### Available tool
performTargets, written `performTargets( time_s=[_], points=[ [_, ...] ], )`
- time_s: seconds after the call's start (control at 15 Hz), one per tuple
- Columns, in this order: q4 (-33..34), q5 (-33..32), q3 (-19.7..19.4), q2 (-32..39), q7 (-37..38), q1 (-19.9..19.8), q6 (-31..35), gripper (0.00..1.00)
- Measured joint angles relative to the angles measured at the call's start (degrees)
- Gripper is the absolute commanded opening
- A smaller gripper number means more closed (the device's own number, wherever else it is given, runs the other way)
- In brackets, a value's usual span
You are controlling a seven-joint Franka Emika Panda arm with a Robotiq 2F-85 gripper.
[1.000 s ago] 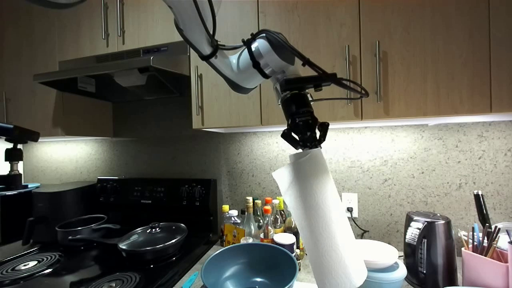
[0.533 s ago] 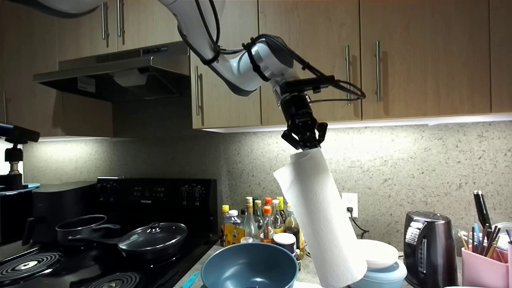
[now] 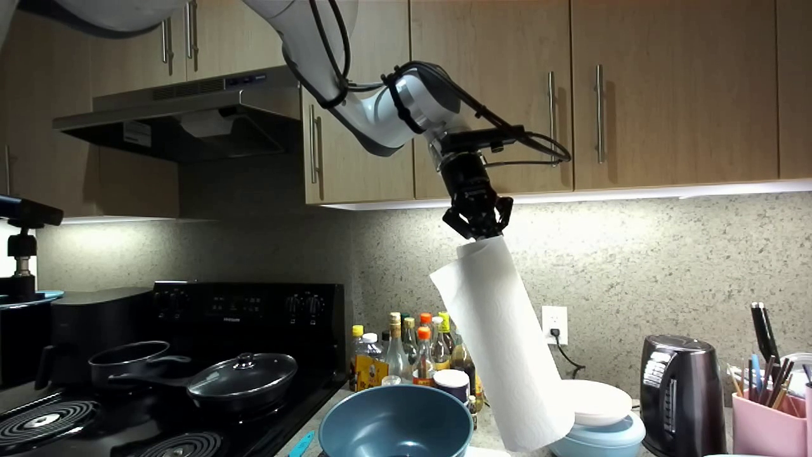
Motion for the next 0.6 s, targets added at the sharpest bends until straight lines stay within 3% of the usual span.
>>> performTargets(
  time_s=[0.6],
  points=[
    [0.8,0.0,0.2,0.4,-1.7,-0.2,0.0,0.03]
  ],
)
